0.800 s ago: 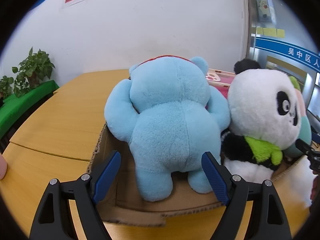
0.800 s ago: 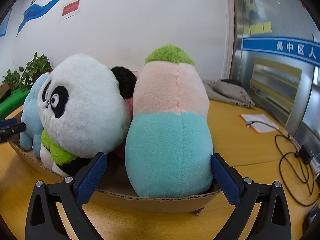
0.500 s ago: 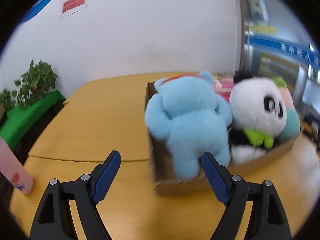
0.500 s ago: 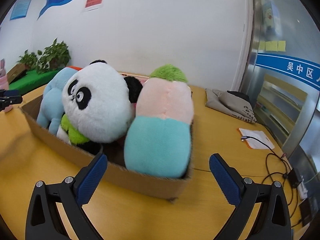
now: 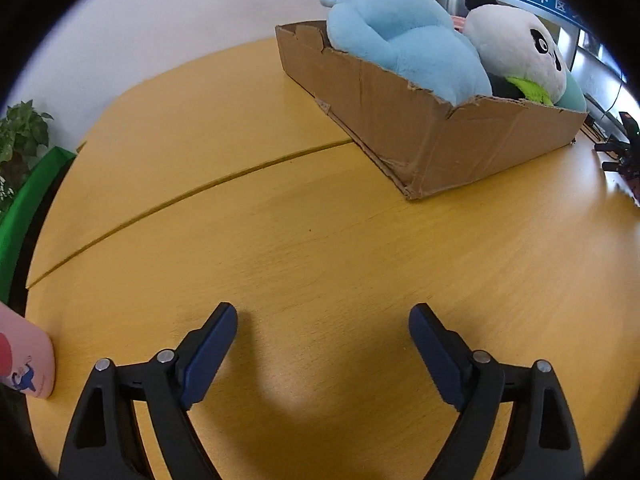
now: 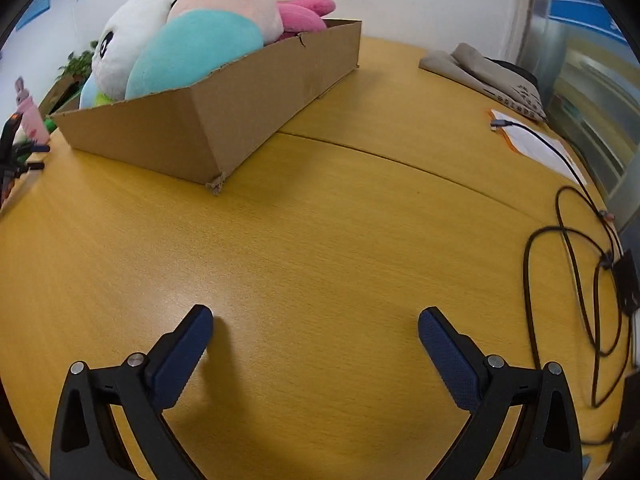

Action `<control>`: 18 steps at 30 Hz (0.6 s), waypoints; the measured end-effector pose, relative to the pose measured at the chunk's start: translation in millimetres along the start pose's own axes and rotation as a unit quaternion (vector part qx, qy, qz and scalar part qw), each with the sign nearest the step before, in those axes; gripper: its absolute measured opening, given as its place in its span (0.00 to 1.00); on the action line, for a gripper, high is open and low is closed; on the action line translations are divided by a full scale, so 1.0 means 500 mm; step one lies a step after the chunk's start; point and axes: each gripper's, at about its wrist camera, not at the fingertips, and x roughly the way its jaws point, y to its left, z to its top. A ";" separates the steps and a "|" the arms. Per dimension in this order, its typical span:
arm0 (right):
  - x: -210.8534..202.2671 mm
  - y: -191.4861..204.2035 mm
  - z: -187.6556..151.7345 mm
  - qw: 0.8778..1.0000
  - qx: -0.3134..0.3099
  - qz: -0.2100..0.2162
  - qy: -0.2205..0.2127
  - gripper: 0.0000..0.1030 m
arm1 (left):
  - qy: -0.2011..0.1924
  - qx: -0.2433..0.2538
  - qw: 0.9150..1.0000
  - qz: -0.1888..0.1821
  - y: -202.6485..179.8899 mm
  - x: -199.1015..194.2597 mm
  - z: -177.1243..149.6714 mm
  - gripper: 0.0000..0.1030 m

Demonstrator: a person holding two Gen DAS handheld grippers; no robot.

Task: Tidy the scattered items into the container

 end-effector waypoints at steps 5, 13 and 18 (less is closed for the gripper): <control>0.009 -0.018 0.003 0.999 -0.039 0.029 -0.008 1.00 | -0.017 0.034 0.999 -0.029 0.034 0.022 0.020 1.00; 0.012 -0.006 0.012 0.998 -0.046 0.032 -0.008 1.00 | -0.021 0.049 0.998 -0.041 0.043 0.038 0.025 1.00; 0.010 -0.003 0.011 0.998 -0.047 0.032 -0.007 1.00 | -0.021 0.050 0.998 -0.041 0.040 0.045 0.026 1.00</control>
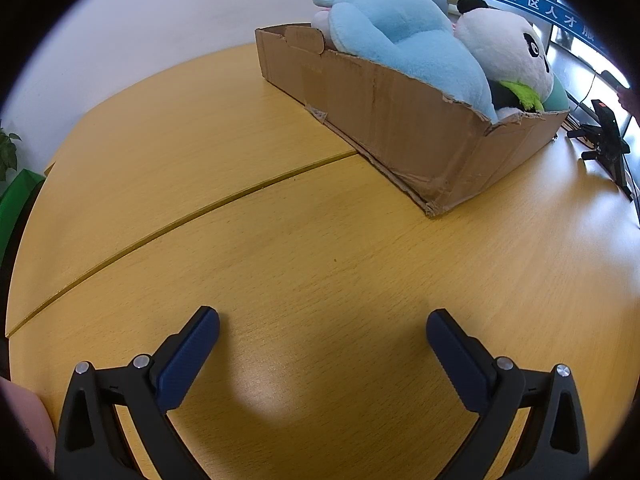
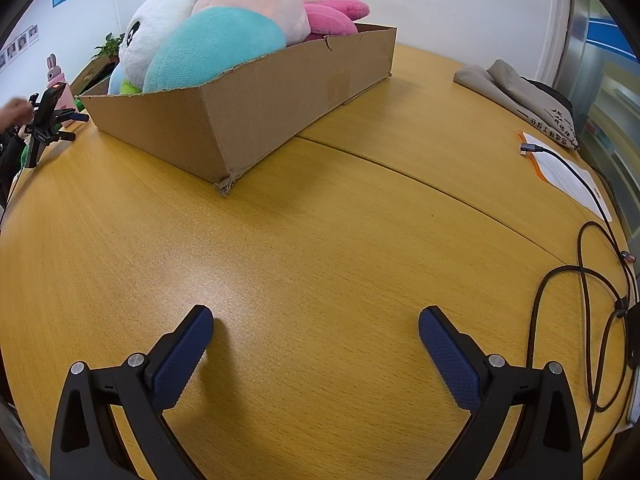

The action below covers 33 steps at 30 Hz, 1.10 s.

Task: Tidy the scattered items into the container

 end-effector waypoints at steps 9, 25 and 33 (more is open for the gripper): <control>0.000 0.000 -0.001 1.000 0.000 0.000 0.000 1.00 | 0.000 0.001 1.000 0.000 0.001 0.002 0.000 1.00; 0.000 -0.002 -0.002 1.000 0.000 0.000 0.000 1.00 | 0.001 0.001 1.000 0.000 -0.007 -0.013 0.005 1.00; -0.001 -0.003 -0.002 1.000 -0.001 0.000 0.000 1.00 | 0.001 0.002 1.000 -0.001 -0.006 -0.013 0.005 1.00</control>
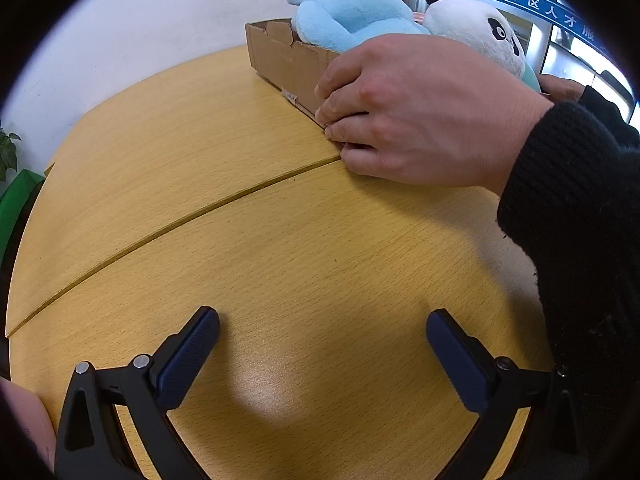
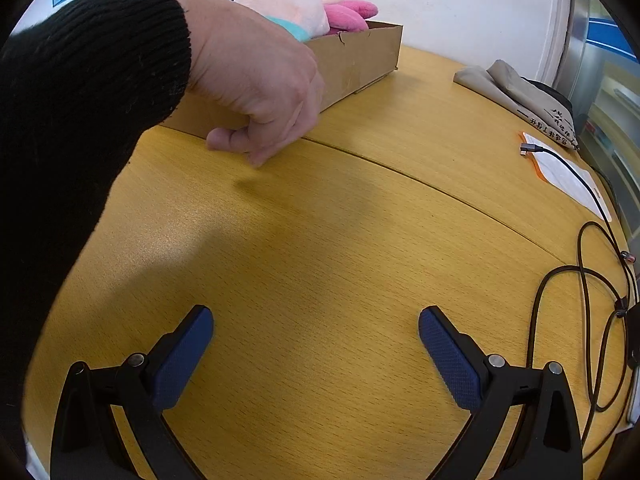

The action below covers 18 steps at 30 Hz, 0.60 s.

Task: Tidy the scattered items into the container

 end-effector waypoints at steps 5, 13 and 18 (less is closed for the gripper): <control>-0.002 0.000 0.001 1.000 0.000 0.000 0.001 1.00 | -0.001 0.000 1.000 0.000 -0.001 0.001 0.001 1.00; -0.005 0.003 0.002 1.000 0.001 -0.001 0.000 1.00 | -0.001 0.000 1.000 0.000 -0.005 0.001 0.005 1.00; -0.004 0.002 0.002 1.000 0.001 -0.001 0.000 1.00 | -0.001 0.001 1.000 0.000 -0.007 0.002 0.006 1.00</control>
